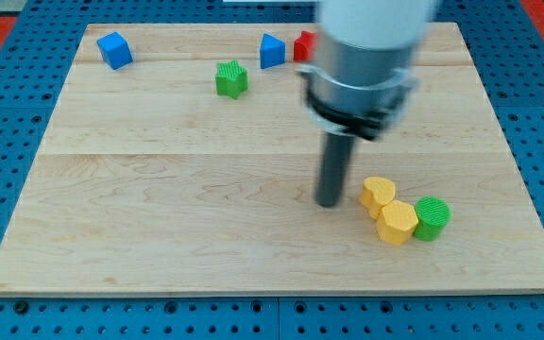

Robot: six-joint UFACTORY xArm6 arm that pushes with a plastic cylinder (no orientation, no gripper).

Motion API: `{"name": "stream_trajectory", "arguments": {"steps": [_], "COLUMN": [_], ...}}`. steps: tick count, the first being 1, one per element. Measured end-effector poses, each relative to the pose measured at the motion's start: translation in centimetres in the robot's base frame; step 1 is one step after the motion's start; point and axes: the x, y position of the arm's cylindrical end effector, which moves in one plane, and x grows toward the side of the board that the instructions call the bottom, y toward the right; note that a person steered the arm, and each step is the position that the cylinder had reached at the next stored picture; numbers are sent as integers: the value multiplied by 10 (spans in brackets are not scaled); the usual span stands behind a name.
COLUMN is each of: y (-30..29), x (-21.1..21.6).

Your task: Move the green star towards top of green circle

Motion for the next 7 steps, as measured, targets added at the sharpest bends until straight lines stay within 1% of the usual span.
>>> {"name": "stream_trajectory", "arguments": {"steps": [1, 2, 3, 4, 5, 6, 7], "y": [-69, -132, -161, -153, -111, -87, -91], "x": [-50, -89, -132, -182, -223, -222, -209]}}
